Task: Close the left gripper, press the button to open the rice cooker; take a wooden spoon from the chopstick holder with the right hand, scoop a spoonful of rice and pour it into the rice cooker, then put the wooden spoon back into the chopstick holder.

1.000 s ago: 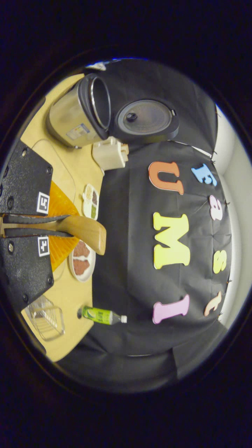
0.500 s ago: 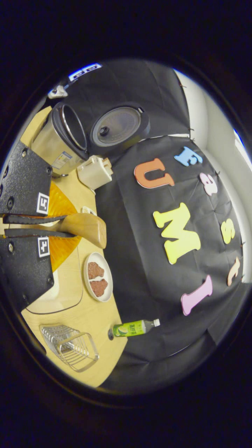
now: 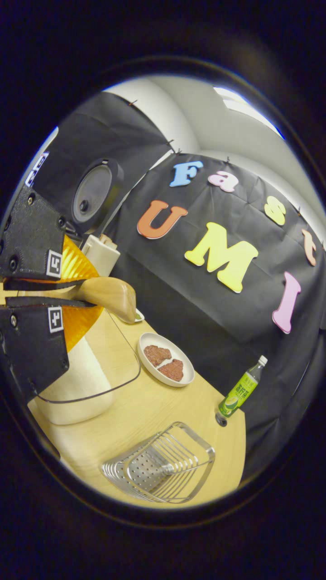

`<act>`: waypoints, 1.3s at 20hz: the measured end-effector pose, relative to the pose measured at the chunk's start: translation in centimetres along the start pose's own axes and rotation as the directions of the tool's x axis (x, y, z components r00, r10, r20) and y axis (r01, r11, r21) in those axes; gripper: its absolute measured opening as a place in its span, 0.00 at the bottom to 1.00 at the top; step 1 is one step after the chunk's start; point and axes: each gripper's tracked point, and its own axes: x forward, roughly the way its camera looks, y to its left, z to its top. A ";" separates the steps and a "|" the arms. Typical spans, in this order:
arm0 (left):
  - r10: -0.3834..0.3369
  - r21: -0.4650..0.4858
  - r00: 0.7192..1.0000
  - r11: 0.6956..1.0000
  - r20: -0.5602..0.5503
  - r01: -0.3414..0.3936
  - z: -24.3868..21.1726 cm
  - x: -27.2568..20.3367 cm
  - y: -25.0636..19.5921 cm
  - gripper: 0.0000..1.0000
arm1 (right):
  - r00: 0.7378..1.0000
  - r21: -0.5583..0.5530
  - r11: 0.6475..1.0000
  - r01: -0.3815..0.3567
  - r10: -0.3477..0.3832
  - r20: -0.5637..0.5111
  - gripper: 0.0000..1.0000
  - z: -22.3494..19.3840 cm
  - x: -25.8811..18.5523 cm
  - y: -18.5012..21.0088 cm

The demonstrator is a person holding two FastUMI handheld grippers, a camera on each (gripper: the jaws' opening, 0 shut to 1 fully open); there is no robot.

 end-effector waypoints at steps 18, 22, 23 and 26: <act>0.007 0.012 1.000 1.000 -0.010 -0.007 -0.5 -0.1 -0.1 0.96 | 0.955 0.466 0.851 -0.242 0.124 0.270 0.10 9.9 -6.8 -0.5; -0.002 0.028 1.000 1.000 -0.015 0.002 -0.7 -0.1 -0.4 0.96 | 0.940 0.494 0.818 -0.293 0.153 0.304 0.10 10.6 -7.4 0.7; -0.001 0.035 1.000 0.999 -0.016 0.002 -0.9 -0.2 -0.3 0.96 | 0.939 0.480 0.826 -0.295 0.159 0.304 0.09 10.3 -6.8 1.6; 0.001 0.042 1.000 0.999 -0.016 -0.001 -1.0 -0.6 0.3 0.95 | 0.937 0.494 0.806 -0.326 0.206 0.283 0.10 9.4 -6.2 5.1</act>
